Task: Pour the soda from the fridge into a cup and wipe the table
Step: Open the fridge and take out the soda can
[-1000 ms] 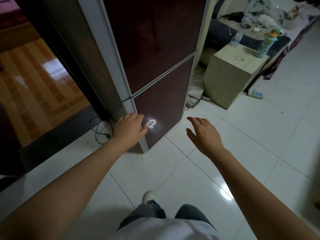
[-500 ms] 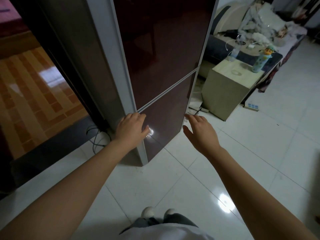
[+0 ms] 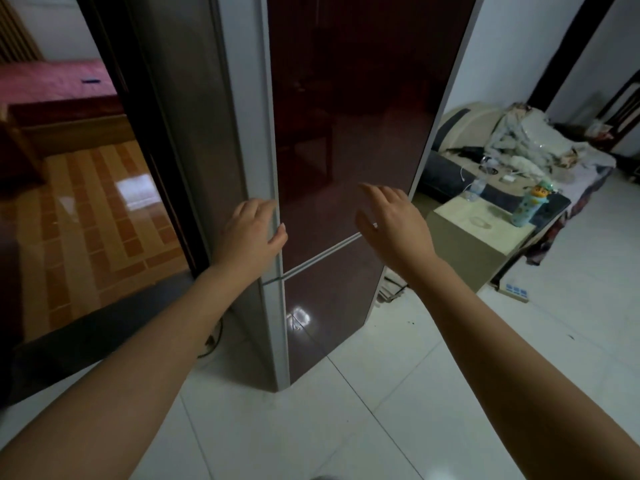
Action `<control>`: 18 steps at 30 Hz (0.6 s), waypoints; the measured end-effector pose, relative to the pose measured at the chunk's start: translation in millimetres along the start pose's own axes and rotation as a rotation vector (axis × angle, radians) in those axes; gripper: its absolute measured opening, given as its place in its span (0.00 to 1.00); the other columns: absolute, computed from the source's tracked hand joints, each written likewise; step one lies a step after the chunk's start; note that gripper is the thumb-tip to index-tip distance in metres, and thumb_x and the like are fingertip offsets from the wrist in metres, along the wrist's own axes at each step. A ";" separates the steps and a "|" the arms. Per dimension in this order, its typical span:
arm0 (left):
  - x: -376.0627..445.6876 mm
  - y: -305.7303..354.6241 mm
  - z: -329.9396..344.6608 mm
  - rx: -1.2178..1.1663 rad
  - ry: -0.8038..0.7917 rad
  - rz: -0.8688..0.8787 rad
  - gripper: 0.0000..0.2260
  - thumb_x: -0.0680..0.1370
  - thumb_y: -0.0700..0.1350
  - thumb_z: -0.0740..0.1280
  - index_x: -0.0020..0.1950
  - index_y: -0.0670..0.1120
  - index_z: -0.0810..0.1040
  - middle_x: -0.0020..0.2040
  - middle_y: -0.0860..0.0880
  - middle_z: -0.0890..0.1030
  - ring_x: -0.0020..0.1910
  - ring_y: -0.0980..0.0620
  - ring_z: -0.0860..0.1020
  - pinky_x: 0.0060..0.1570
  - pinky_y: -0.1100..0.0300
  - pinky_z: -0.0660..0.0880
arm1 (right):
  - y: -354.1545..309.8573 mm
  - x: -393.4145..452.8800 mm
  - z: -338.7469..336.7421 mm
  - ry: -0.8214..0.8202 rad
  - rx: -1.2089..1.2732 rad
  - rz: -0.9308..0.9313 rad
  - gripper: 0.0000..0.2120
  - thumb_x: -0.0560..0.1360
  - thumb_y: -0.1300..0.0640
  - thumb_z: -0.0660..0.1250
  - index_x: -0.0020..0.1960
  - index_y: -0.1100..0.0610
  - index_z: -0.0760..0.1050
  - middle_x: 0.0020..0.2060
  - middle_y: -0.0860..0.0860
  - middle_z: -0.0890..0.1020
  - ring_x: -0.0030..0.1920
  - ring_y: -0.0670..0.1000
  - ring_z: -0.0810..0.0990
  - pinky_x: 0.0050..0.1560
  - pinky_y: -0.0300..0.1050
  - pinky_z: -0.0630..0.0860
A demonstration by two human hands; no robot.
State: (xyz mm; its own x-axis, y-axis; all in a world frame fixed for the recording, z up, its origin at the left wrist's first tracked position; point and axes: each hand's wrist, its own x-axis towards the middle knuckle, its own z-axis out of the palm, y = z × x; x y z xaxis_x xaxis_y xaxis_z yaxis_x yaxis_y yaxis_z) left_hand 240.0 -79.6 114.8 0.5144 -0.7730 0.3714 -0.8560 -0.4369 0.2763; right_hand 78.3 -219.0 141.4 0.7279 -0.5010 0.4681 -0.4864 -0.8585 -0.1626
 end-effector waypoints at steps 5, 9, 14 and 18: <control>10.1 -12.4 -11.0 -0.005 0.094 -0.054 0.21 0.79 0.47 0.60 0.69 0.41 0.66 0.69 0.42 0.69 0.68 0.44 0.66 0.65 0.53 0.65 | -8.0 29.9 -11.1 0.041 0.022 -0.049 0.22 0.77 0.55 0.59 0.70 0.58 0.64 0.63 0.57 0.74 0.63 0.60 0.70 0.56 0.51 0.69; 13.9 -29.3 -13.6 -0.034 0.101 -0.112 0.23 0.79 0.48 0.60 0.72 0.42 0.63 0.70 0.43 0.66 0.68 0.44 0.66 0.64 0.50 0.67 | -17.6 44.1 -5.7 0.024 0.110 -0.048 0.23 0.77 0.55 0.59 0.71 0.58 0.62 0.64 0.57 0.72 0.64 0.59 0.69 0.57 0.51 0.68; 24.6 -48.9 -3.8 -0.076 -0.023 -0.165 0.28 0.79 0.49 0.60 0.75 0.44 0.53 0.76 0.44 0.56 0.73 0.44 0.58 0.69 0.49 0.61 | -33.2 54.0 11.0 -0.010 0.222 -0.046 0.27 0.77 0.54 0.60 0.73 0.57 0.57 0.71 0.55 0.65 0.69 0.57 0.65 0.63 0.50 0.67; 41.8 -69.1 5.0 -0.068 -0.115 -0.152 0.30 0.79 0.49 0.60 0.76 0.42 0.50 0.77 0.44 0.53 0.75 0.44 0.54 0.72 0.50 0.57 | -49.0 64.2 25.3 -0.078 0.265 -0.035 0.33 0.77 0.53 0.61 0.75 0.55 0.47 0.75 0.53 0.54 0.73 0.53 0.57 0.69 0.45 0.60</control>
State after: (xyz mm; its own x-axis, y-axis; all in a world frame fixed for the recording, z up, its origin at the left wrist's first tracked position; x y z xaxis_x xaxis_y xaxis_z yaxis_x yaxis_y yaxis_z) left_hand 320.3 -84.0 106.8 0.6245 -0.7499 0.2183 -0.7618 -0.5234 0.3817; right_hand 161.1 -211.9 157.4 0.7822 -0.4683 0.4109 -0.3239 -0.8691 -0.3737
